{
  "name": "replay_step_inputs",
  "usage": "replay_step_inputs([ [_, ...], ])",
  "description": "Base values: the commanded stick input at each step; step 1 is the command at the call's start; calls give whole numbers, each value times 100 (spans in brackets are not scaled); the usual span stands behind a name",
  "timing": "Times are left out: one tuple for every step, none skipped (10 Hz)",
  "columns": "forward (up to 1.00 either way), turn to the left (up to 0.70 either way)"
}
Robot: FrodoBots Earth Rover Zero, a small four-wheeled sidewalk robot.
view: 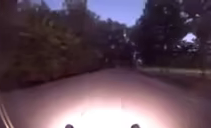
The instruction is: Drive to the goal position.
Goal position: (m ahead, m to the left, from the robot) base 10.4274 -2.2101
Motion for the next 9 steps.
replay_step_inputs([
  [100, 0],
  [100, 0],
  [100, 0],
  [100, 0],
  [100, 0],
  [100, 0],
  [100, 0],
  [100, 0],
  [100, 0],
])
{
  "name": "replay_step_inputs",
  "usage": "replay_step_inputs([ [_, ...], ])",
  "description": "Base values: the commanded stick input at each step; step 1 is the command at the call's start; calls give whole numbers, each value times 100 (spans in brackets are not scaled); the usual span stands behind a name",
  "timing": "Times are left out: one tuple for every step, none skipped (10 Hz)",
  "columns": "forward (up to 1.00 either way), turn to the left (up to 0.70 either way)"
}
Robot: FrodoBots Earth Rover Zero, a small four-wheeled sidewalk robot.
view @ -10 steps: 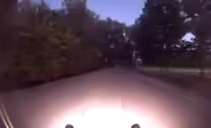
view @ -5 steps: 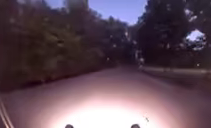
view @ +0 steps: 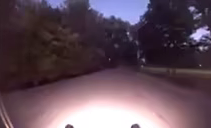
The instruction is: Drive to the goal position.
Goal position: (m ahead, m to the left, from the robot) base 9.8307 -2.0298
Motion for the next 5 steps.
replay_step_inputs([
  [100, 0],
  [100, 0],
  [100, 0],
  [100, 0],
  [100, 0],
])
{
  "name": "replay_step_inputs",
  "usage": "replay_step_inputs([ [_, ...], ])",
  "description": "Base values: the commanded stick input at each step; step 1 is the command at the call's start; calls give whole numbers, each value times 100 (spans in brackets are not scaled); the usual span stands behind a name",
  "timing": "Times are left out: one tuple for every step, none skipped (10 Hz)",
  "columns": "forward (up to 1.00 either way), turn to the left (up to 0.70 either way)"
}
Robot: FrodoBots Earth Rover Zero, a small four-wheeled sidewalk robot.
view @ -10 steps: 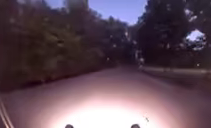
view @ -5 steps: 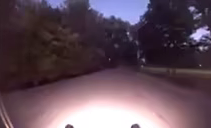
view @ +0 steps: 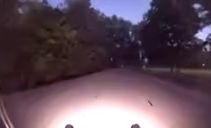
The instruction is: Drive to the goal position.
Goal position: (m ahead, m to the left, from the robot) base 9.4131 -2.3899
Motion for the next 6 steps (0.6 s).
replay_step_inputs([
  [100, 0],
  [100, 0],
  [100, 0],
  [100, 0],
  [100, -27],
  [100, -40],
])
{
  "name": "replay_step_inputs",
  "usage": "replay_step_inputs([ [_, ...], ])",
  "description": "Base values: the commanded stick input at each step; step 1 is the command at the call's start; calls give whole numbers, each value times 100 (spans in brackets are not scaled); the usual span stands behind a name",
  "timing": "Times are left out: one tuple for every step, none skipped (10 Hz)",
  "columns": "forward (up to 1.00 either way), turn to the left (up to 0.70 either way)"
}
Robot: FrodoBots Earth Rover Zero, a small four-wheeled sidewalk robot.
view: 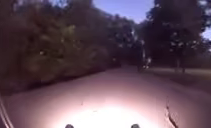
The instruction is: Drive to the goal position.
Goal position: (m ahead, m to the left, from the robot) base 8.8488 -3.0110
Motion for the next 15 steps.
replay_step_inputs([
  [100, -40],
  [100, -40],
  [100, -40],
  [100, -40],
  [100, -40],
  [100, -40],
  [100, -40],
  [100, -40],
  [100, -40],
  [100, 0],
  [100, 0],
  [100, 0],
  [100, 0],
  [100, 0],
  [100, 0],
])
